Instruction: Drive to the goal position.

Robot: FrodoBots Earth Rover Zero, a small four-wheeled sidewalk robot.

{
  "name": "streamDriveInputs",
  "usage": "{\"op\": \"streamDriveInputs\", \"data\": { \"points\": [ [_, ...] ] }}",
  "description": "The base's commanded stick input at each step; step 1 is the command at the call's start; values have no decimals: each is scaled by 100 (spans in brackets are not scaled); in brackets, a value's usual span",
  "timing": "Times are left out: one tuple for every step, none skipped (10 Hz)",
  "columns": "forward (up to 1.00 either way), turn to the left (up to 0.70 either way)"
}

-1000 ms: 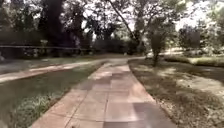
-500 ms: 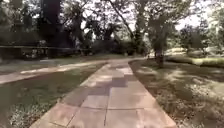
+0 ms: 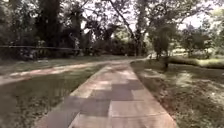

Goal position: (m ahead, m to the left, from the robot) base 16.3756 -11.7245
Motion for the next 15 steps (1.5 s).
{"op": "streamDriveInputs", "data": {
  "points": [
    [100,0],
    [100,0],
    [100,0],
    [100,0],
    [100,0],
    [100,0],
    [100,0],
    [100,0],
    [100,0],
    [100,0],
    [100,0],
    [100,0],
    [100,0],
    [100,0],
    [100,0]
  ]
}}
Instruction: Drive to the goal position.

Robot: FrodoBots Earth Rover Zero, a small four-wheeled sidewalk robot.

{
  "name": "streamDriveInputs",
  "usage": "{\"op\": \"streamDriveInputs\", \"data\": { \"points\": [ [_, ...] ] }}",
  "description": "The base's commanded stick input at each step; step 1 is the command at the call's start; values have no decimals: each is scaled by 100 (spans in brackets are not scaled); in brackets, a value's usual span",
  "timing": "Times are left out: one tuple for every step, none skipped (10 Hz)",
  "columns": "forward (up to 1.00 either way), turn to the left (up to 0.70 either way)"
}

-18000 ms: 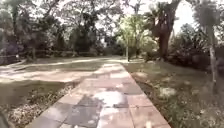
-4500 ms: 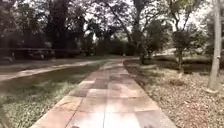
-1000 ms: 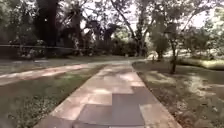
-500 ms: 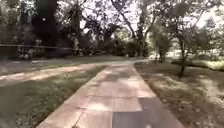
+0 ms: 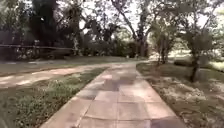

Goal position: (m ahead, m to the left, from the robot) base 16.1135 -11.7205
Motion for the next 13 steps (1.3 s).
{"op": "streamDriveInputs", "data": {
  "points": [
    [100,0],
    [100,0],
    [100,0],
    [100,0],
    [100,0],
    [100,0],
    [100,0],
    [100,0],
    [100,0],
    [100,0],
    [100,0],
    [100,-14],
    [99,-40]
  ]
}}
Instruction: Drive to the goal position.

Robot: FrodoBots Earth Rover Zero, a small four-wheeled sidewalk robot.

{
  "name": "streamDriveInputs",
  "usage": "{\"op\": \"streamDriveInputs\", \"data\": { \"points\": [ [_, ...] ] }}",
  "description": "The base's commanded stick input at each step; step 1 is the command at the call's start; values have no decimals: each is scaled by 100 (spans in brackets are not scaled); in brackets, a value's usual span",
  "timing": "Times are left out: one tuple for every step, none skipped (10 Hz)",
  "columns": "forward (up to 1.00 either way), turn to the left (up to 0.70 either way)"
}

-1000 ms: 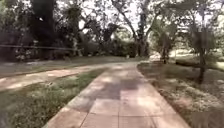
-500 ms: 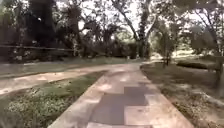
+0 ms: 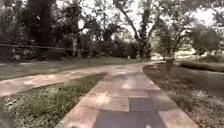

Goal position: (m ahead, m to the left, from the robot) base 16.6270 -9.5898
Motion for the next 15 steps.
{"op": "streamDriveInputs", "data": {
  "points": [
    [99,-40],
    [99,-40],
    [99,-38],
    [99,-22],
    [99,0],
    [100,0],
    [100,0],
    [100,0],
    [100,0],
    [100,0],
    [100,0],
    [100,0],
    [100,0],
    [100,0],
    [98,0]
  ]
}}
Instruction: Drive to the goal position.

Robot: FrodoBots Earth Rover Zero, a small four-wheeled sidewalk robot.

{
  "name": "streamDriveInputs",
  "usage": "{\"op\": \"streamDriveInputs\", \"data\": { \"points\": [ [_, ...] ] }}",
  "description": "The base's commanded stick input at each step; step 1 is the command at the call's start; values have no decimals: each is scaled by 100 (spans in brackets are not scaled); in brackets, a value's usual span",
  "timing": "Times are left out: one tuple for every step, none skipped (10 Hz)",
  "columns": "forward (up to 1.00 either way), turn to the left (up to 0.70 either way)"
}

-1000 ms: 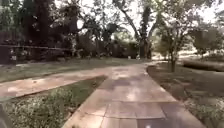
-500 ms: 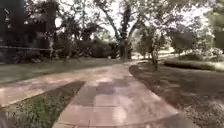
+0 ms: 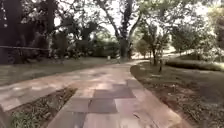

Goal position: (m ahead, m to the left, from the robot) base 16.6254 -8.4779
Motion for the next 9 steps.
{"op": "streamDriveInputs", "data": {
  "points": [
    [98,0],
    [98,0],
    [98,0],
    [98,0],
    [98,0],
    [98,0],
    [96,0],
    [89,0],
    [85,0]
  ]
}}
